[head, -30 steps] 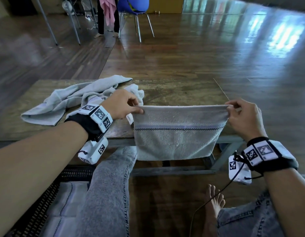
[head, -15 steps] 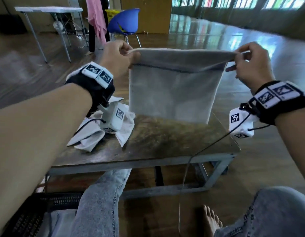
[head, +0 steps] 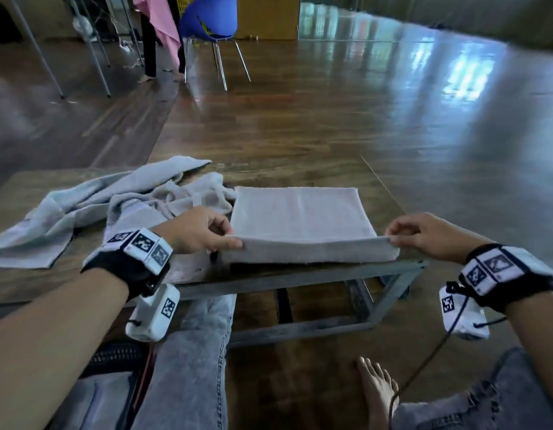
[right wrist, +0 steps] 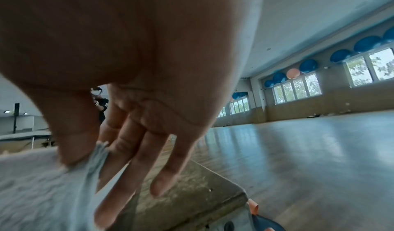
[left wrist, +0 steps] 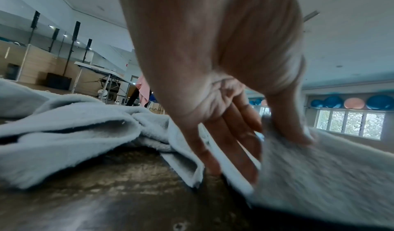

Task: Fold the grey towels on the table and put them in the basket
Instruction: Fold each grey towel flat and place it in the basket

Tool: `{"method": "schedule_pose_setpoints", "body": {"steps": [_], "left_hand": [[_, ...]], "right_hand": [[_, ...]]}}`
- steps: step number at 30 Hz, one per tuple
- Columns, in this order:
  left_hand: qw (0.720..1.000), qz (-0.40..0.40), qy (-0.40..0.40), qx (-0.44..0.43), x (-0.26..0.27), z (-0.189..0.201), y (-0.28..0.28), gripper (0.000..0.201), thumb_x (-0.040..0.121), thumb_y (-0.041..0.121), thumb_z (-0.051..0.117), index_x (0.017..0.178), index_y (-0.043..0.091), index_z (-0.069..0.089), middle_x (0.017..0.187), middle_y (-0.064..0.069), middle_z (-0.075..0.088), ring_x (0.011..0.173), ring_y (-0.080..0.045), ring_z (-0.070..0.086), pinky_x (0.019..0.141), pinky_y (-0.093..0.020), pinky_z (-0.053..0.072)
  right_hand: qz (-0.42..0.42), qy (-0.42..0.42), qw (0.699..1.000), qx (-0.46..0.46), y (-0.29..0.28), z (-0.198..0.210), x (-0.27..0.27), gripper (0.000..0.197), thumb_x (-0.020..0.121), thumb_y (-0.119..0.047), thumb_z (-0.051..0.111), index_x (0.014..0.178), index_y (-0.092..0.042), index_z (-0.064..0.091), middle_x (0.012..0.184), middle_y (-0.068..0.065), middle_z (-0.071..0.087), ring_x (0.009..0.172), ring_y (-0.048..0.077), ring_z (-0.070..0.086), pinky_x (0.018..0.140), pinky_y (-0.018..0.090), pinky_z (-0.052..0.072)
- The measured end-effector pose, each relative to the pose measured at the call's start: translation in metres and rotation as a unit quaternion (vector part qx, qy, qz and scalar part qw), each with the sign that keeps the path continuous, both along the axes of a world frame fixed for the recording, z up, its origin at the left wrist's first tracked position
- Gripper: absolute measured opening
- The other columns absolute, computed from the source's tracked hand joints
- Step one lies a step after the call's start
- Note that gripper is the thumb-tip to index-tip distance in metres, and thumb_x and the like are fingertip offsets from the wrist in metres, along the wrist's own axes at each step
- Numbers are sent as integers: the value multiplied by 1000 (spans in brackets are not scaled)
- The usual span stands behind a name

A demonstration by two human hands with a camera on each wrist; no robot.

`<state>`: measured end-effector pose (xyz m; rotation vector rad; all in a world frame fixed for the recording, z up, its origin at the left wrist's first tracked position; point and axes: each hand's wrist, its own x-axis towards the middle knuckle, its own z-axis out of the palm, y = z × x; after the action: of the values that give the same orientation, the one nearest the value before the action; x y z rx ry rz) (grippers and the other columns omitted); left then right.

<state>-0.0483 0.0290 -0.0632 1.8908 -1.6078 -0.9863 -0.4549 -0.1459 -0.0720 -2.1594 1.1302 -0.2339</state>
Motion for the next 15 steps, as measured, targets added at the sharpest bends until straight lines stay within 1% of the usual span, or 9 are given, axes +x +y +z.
{"method": "schedule_pose_setpoints", "body": {"steps": [3,5,7,8,9,10,11,13,15], "left_hand": [[998,10,54,43,1,-2,-12,38,76,28,81,89,-4,67,75,-10,67,70,-19,64,72,-34,56],[997,34,61,23,2,-3,-25,33,80,26,80,90,-4,68,71,-6,68,65,-13,66,64,-26,58],[997,66,18,-25,0,-4,-39,27,82,25,78,88,0,70,63,2,67,54,0,62,51,-12,49],[995,86,-10,-50,1,-6,-48,26,84,25,77,88,0,71,63,0,67,52,1,61,49,-12,49],[992,105,-27,-69,1,-8,-57,27,85,25,76,88,-1,71,68,-6,68,56,-2,62,53,-18,54],[989,122,-29,-80,2,-11,-65,28,86,25,75,90,-2,70,74,-12,69,61,-8,63,62,-27,59],[986,140,-25,-86,2,-14,-72,28,87,25,74,91,-3,69,77,-14,68,64,-13,62,68,-35,60],[979,175,-30,-100,3,-23,-86,25,87,25,74,90,1,69,77,-10,67,65,-17,60,70,-38,58],[971,201,-57,-116,5,-34,-98,18,87,26,73,85,8,69,77,-7,67,68,-19,61,74,-40,56]], "right_hand": [[-14,-8,998,54,-12,-8,-5,18,92,-9,69,81,-21,76,77,-1,75,69,11,69,68,25,54],[-29,-26,998,48,-21,-9,-3,14,93,-10,68,87,-20,76,80,0,77,68,11,72,61,20,55],[-47,-48,998,17,-30,-10,3,10,93,-12,68,93,-19,75,81,-4,78,66,8,72,58,18,54],[-57,-56,997,-6,-34,-11,7,8,93,-15,68,93,-21,74,80,-7,77,65,6,72,59,20,54],[-69,-63,995,-36,-39,-14,13,7,93,-17,69,92,-23,73,79,-9,77,66,4,71,63,22,53],[-84,-70,992,-65,-44,-17,18,7,93,-20,70,89,-25,72,78,-8,76,68,5,70,68,25,52],[-99,-74,988,-91,-50,-19,24,6,92,-21,70,88,-25,72,79,-8,75,73,6,69,73,27,51],[-114,-60,983,-134,-63,-24,38,4,92,-22,70,89,-24,72,84,-11,71,82,11,67,81,32,50],[-122,-38,978,-162,-77,-29,52,6,91,-23,70,87,-27,70,82,-15,67,81,12,64,82,30,46]]}}
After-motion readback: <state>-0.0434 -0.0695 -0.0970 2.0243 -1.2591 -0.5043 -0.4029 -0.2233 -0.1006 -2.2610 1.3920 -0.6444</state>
